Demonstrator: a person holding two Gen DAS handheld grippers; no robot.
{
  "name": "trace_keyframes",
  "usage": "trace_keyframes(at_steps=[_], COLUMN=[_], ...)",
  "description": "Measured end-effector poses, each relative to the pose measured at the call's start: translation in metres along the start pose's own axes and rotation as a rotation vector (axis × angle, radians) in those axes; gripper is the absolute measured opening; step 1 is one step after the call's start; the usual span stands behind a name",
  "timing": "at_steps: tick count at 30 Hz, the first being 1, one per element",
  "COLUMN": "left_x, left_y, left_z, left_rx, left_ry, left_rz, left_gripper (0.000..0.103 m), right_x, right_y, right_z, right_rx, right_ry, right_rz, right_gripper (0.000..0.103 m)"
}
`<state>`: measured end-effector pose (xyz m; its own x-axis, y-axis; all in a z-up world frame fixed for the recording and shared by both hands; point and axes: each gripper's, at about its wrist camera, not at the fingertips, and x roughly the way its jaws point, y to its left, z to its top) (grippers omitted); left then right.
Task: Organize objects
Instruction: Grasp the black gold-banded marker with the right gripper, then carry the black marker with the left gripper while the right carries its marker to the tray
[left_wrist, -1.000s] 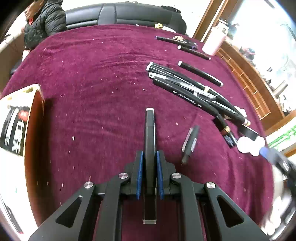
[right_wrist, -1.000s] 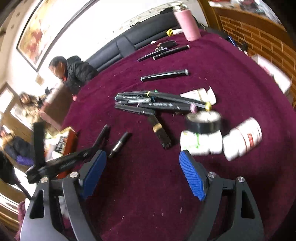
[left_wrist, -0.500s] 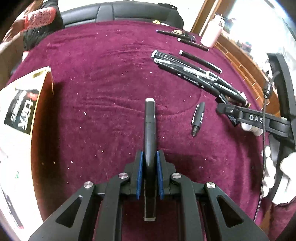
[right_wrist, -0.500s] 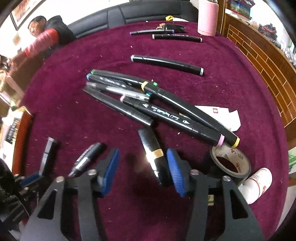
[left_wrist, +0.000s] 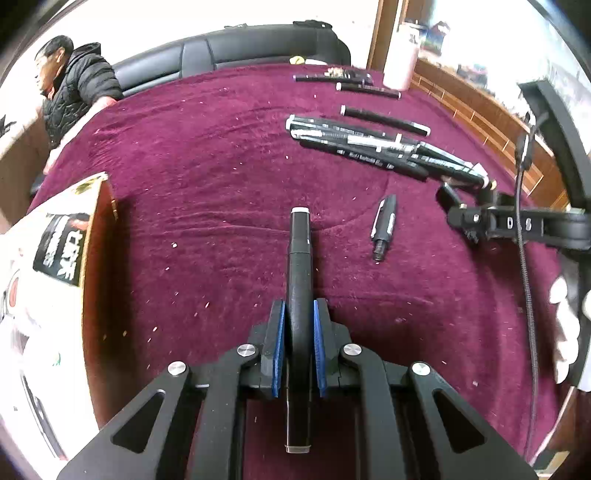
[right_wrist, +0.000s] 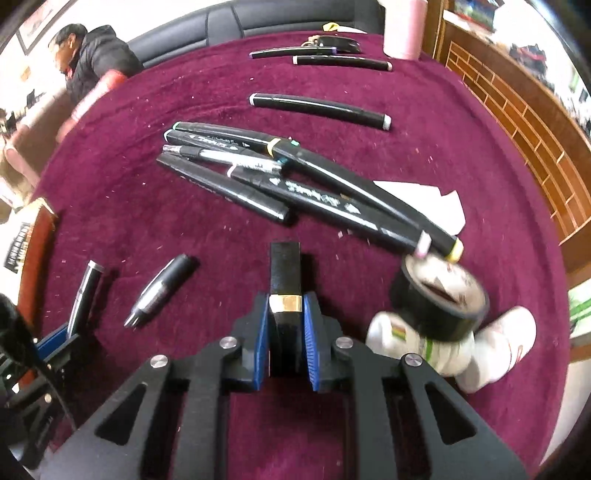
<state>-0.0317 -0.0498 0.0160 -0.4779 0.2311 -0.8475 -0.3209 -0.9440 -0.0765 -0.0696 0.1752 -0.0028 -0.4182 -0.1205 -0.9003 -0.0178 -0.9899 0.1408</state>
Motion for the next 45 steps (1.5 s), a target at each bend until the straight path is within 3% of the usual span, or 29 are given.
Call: trace_keyframes(at_steps=[11,15,22,31,35,41,45], left_x=[-0.078,-0.104,-0.137,-0.124,-0.111,-0.092,-0.086], left_y=[0.036,0.069,0.144,0.230,0.258,0.281,0.286], left_z=[-0.026,-0.042,-0.074,-0.097,-0.103,-0.107,-0.104], left_rx=[-0.115,-0.176,-0.301,-0.400,-0.430,-0.441,-0.422], left_ry=[-0.090,-0.122,-0.155,-0.098,-0.067,-0.022,-0.012], left_rz=[-0.090,-0.062,0.058,0.176,0.190,0.184,0.167], left_gripper=[0.011,0.011,0.012,0.012,0.012,0.012,0.012], right_x=[-0.045,-0.063,-0.076,-0.047,-0.022,0.017,0.034], right_y=[0.014,0.045,0.125,0.249,0.301,0.358,0.386], right_z=[-0.026,-0.029,-0.033,-0.045,-0.053,-0.059,-0.060], right_rx=[0.037,-0.003,-0.116,-0.264,-0.292,-0.294,-0.300], right_ry=[-0.029,-0.046,-0.026,0.099,0.185,0.272,0.285], right_rz=[0.197,0.284,0.439,0.583,0.646,0.680,0.650], right_gripper=[0.015,0.016,0.016,0.016,0.016,0.016,0.016])
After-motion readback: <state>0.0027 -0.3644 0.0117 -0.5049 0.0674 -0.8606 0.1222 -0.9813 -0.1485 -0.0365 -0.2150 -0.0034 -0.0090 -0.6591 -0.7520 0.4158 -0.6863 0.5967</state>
